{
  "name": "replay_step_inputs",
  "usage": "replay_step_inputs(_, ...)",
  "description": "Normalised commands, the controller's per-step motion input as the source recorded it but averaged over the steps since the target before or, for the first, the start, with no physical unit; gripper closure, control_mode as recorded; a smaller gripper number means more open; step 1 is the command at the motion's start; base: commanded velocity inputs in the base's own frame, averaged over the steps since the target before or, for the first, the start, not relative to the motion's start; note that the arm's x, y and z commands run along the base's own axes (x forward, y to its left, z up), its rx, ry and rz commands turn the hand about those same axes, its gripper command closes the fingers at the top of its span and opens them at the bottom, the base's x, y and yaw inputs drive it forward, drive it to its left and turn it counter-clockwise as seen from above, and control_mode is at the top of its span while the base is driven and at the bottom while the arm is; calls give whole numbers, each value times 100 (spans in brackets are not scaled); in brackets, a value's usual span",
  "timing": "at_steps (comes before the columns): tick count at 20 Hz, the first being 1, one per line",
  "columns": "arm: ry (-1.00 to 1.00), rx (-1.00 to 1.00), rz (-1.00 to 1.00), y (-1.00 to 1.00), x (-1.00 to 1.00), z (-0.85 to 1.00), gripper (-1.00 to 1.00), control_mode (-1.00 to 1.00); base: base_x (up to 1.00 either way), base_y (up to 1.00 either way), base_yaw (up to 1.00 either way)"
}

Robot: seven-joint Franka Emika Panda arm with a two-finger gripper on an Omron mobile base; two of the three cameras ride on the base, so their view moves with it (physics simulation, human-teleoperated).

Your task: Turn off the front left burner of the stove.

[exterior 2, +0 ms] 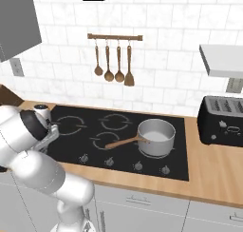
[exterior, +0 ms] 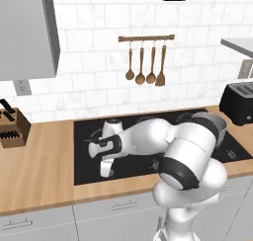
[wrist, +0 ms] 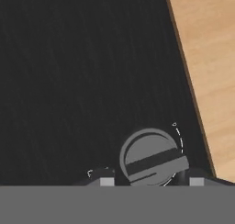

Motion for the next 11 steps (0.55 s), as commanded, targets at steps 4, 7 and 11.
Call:
replay_step_inputs(4,1,-1,-98,29,18,-21,100,-100,0,0,0)
replay_step_inputs(7,5,-8,-28,17,5,-13,100,-100,0,0,0)
replay_step_inputs(11,0,3,0,-3,0,0,100,-100,0,0,0)
